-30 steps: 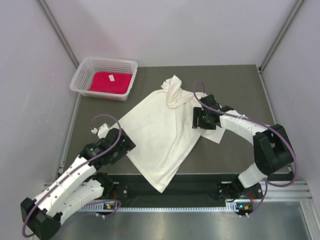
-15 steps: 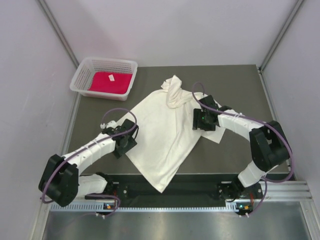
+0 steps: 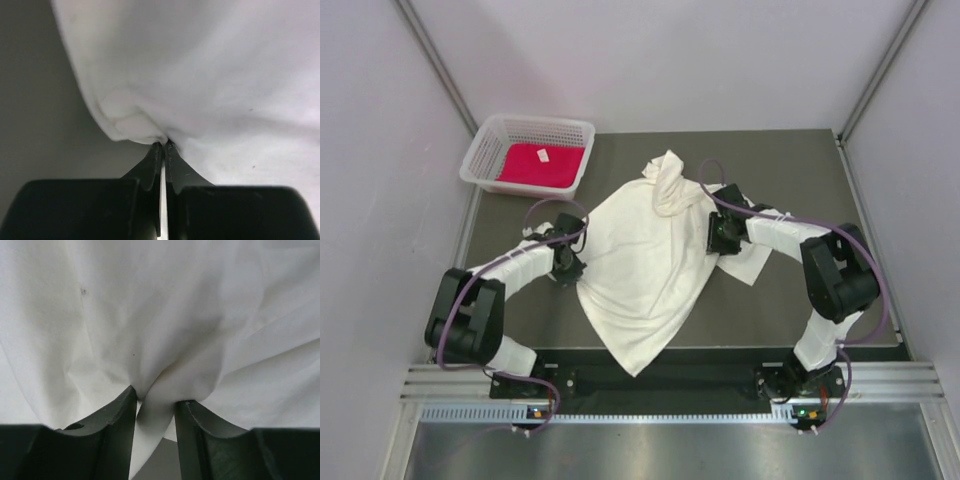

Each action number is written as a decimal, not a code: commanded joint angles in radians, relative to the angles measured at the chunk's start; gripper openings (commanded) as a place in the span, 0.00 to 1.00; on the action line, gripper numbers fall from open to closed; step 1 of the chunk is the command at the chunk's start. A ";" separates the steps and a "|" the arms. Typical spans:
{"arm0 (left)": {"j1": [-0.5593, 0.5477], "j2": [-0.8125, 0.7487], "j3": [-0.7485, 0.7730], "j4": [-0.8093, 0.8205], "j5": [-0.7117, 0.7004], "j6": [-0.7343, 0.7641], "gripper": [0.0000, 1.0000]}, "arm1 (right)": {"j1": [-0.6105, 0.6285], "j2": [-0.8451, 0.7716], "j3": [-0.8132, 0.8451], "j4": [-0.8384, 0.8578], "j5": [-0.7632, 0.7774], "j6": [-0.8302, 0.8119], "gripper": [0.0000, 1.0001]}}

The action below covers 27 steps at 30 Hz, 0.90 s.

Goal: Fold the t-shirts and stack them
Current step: Flatten the tshirt out

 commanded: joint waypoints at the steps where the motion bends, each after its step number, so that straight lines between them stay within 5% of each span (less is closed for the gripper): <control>1: 0.019 0.148 0.091 0.123 0.046 0.128 0.00 | -0.013 0.039 0.056 0.073 -0.004 0.013 0.34; 6: 0.015 0.456 0.456 0.079 0.132 0.258 0.00 | -0.015 0.059 0.049 0.073 -0.033 0.047 0.00; 13: 0.015 0.707 0.852 0.035 0.050 0.277 0.00 | 0.028 -0.057 -0.040 0.048 -0.159 0.142 0.00; 15: 0.015 0.757 0.926 -0.010 0.019 0.285 0.00 | 0.033 -0.079 -0.039 0.013 -0.197 0.133 0.08; 16: 0.015 0.768 0.983 -0.034 0.008 0.286 0.00 | 0.027 -0.085 -0.014 -0.008 -0.197 0.121 0.25; 19: 0.015 0.767 0.994 -0.085 0.006 0.298 0.06 | 0.011 -0.088 0.082 -0.154 -0.127 0.027 0.50; 23: 0.015 0.651 0.839 -0.059 0.081 0.329 0.25 | -0.001 -0.145 0.122 -0.243 -0.053 -0.053 0.64; 27: -0.002 0.378 0.561 -0.013 0.168 0.369 0.57 | -0.018 -0.279 0.025 -0.260 -0.041 -0.071 0.70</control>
